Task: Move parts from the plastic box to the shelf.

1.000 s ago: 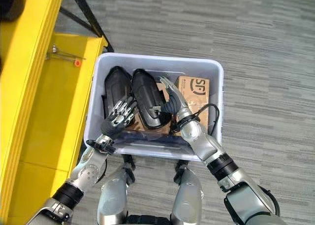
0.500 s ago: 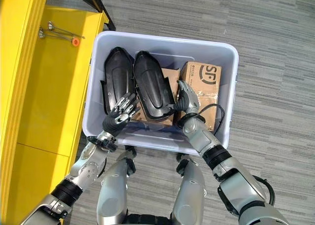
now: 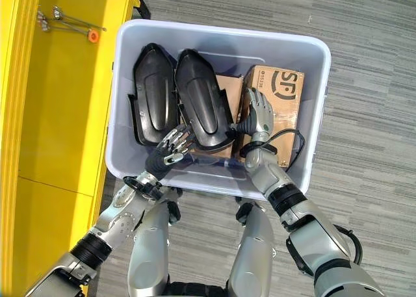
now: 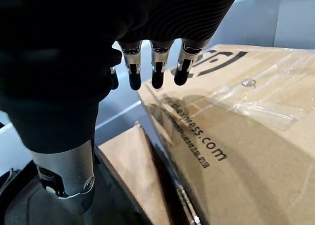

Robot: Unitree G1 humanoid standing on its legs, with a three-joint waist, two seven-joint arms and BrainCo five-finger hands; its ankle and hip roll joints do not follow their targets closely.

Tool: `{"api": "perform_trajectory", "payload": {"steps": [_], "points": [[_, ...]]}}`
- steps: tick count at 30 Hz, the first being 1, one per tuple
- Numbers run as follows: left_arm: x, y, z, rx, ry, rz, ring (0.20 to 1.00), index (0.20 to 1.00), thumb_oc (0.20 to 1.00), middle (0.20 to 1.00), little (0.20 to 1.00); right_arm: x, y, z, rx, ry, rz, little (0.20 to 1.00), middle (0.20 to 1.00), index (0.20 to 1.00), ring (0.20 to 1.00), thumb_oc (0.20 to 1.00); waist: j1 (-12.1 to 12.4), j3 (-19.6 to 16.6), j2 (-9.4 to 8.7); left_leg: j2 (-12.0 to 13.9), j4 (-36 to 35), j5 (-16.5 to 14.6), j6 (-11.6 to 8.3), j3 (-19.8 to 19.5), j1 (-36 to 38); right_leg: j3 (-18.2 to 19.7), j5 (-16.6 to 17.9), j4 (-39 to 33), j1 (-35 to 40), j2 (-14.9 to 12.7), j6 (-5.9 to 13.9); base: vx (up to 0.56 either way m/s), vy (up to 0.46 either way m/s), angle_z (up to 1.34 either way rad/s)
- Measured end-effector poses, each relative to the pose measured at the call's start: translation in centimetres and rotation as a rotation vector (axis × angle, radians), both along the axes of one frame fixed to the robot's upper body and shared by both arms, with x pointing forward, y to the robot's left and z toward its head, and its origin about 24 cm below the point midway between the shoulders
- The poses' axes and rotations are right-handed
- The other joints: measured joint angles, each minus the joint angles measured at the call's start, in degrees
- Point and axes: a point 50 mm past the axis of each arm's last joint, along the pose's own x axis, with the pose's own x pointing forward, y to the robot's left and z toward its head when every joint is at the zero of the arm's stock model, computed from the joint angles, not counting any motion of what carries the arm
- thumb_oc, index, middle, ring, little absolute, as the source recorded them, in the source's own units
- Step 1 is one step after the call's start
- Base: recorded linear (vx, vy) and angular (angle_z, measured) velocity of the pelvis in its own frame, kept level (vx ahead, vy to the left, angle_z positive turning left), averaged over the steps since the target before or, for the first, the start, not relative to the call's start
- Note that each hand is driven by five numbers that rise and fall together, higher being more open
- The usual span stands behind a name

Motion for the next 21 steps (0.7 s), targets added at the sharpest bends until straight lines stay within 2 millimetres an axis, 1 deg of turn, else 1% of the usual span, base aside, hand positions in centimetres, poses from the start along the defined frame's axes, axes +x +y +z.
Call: {"api": "perform_trajectory", "payload": {"steps": [2, 5, 7, 8, 13, 17, 21], "points": [[0.0, 0.0, 0.0, 0.001, 0.001, 0.001, 1.0, 1.0, 1.0, 1.0, 1.0, 0.1, 0.0, 0.1, -0.008, -0.007, -0.001, 1.0, 1.0, 1.0, 1.0, 1.0, 0.0, 0.0, 0.03, 0.0, 0.0, 0.1, 0.0, 0.0, -0.1, 0.0, 0.0, 0.0, -0.1, 0.0, -0.03, 0.0, 0.0, 0.0], [0.2, 0.0, 0.2, -0.001, -0.007, 0.0, 1.0, 1.0, 1.0, 1.0, 1.0, 0.3, 0.6, 1.5, -0.086, -0.086, 0.022, 1.0, 1.0, 1.0, 1.0, 1.0, 1.2, 0.0, 0.11, 0.0, 0.0, 0.1, 0.04, -0.1, -0.3, -0.2, 0.0, 0.1, -0.1, -0.1, -0.03, 0.0, -0.001, 0.03], [0.2, 0.0, 0.3, -0.002, -0.009, 0.003, 1.0, 1.0, 1.0, 1.0, 1.0, 0.4, 1.3, 2.5, -0.151, -0.138, 0.044, 1.0, 1.0, 1.0, 1.0, 1.0, 1.2, 0.0, 0.22, 0.0, 0.3, 0.2, 0.12, -0.5, -1.1, -0.8, 0.0, 0.2, -0.4, -0.3, -0.08, 0.0, 0.0, 0.11], [0.2, 0.0, 0.3, -0.003, -0.009, 0.003, 1.0, 1.0, 1.0, 1.0, 1.0, 0.5, 1.9, 3.3, -0.203, -0.189, 0.052, 1.0, 1.0, 1.0, 1.0, 1.0, 1.3, 0.0, 0.28, 0.0, 0.3, 0.3, 0.21, -0.9, -1.7, -1.3, 0.0, 0.4, -0.6, -0.4, -0.13, 0.0, 0.006, 0.13], [0.3, -0.1, 0.3, -0.005, -0.004, 0.002, 1.0, 1.0, 1.0, 1.0, 1.0, 0.5, 2.5, 5.4, -0.29, -0.319, 0.045, 1.0, 1.0, 1.0, 1.0, 1.0, 2.0, 0.0, 0.66, -0.5, 0.6, 0.5, 0.42, -1.5, -3.0, -1.6, -0.1, 0.9, -1.5, -1.1, -0.19, -0.01, -0.003, 0.08], [0.2, -0.1, 0.1, 0.001, 0.002, -0.005, 1.0, 1.0, 1.0, 1.0, 1.0, 0.6, 2.9, 6.4, -0.344, -0.377, 0.052, 1.0, 1.0, 1.0, 1.0, 1.0, 2.8, 0.0, 0.83, -0.5, 0.9, 0.7, 0.59, -1.8, -4.0, -1.9, -0.1, 1.2, -2.1, -1.2, -0.21, 0.0, -0.001, 0.04], [0.1, -0.4, 0.0, 0.005, 0.004, -0.016, 1.0, 1.0, 1.0, 1.0, 1.0, 0.5, 3.2, 6.9, -0.368, -0.406, 0.066, 1.0, 1.0, 1.0, 1.0, 1.0, 2.7, 0.0, 0.84, -0.5, 0.9, 0.8, 0.64, -2.0, -4.4, -2.2, -0.1, 1.2, -2.2, -1.2, -0.21, 0.0, -0.006, 0.02]]}}
